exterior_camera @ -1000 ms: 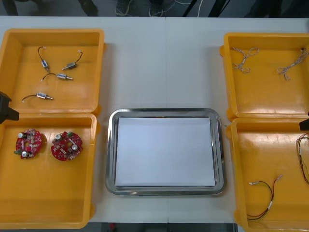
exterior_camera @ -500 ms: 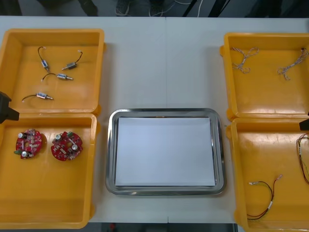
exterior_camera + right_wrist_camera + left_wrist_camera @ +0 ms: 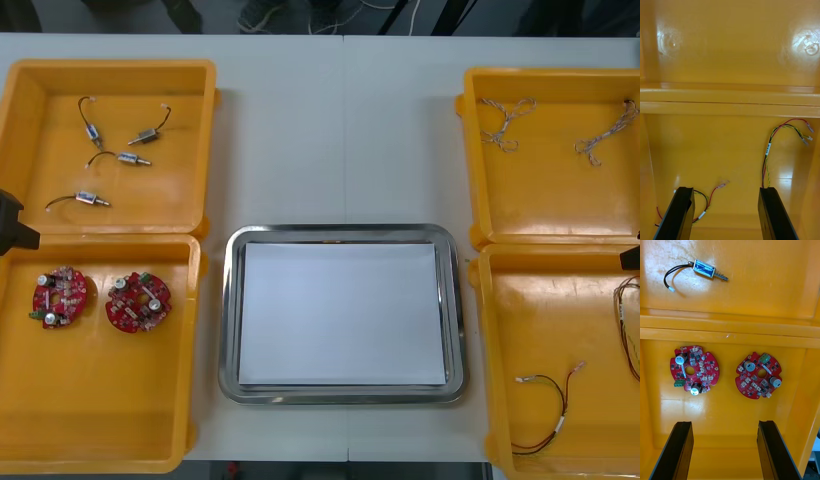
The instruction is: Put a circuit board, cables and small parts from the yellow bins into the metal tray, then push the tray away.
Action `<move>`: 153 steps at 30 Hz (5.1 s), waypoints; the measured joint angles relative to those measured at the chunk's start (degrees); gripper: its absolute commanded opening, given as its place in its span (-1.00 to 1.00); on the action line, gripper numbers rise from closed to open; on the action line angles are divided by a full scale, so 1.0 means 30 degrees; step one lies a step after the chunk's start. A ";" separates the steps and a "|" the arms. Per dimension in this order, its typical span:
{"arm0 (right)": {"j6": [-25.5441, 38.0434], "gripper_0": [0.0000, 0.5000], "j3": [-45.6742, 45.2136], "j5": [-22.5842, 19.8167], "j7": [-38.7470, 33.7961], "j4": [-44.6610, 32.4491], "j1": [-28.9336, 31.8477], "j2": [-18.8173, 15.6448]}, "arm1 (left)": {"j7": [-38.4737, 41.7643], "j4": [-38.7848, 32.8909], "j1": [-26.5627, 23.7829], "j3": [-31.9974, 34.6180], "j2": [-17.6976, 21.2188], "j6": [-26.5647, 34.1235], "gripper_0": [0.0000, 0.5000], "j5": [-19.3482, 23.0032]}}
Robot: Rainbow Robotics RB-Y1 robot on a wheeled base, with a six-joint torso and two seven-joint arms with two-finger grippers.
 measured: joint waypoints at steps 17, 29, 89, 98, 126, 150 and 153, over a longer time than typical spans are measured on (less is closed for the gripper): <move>0.0000 0.96 0.0000 0.0000 0.0000 0.0000 0.0000 0.0000 | 0.0000 0.0000 0.0000 0.0000 0.0000 0.0000 1.00 0.0000; 0.0000 0.97 0.0000 0.0000 0.0000 0.0000 0.0000 0.0000 | 0.0000 0.0000 0.0000 0.0000 0.0000 0.0000 1.00 0.0000; 0.0000 0.96 0.0000 -0.0007 0.0000 -0.0112 0.0024 0.0032 | 0.0000 0.0000 0.0227 -0.0003 0.0011 0.0000 1.00 0.0139; -0.0004 0.97 0.0000 -0.0015 -0.0001 -0.0121 0.0853 0.0045 | -0.0006 0.0000 0.0915 -0.0003 0.0206 0.0000 1.00 0.0223; -0.2987 0.96 0.0001 0.0785 -0.0010 -0.0147 0.5113 0.3168 | -0.4381 0.0001 0.6522 -0.0003 0.1015 -0.6224 1.00 -0.0621; -0.5520 0.97 0.2528 0.5392 -0.1467 -0.0148 0.6633 0.4707 | -1.2968 0.0429 1.0386 -0.0068 0.3696 -1.2954 1.00 0.1631; -0.5872 0.96 0.2616 0.5668 -0.1490 -0.0148 0.6811 0.4777 | -1.3155 0.1102 1.0481 -0.0465 0.4102 -1.4169 1.00 0.1880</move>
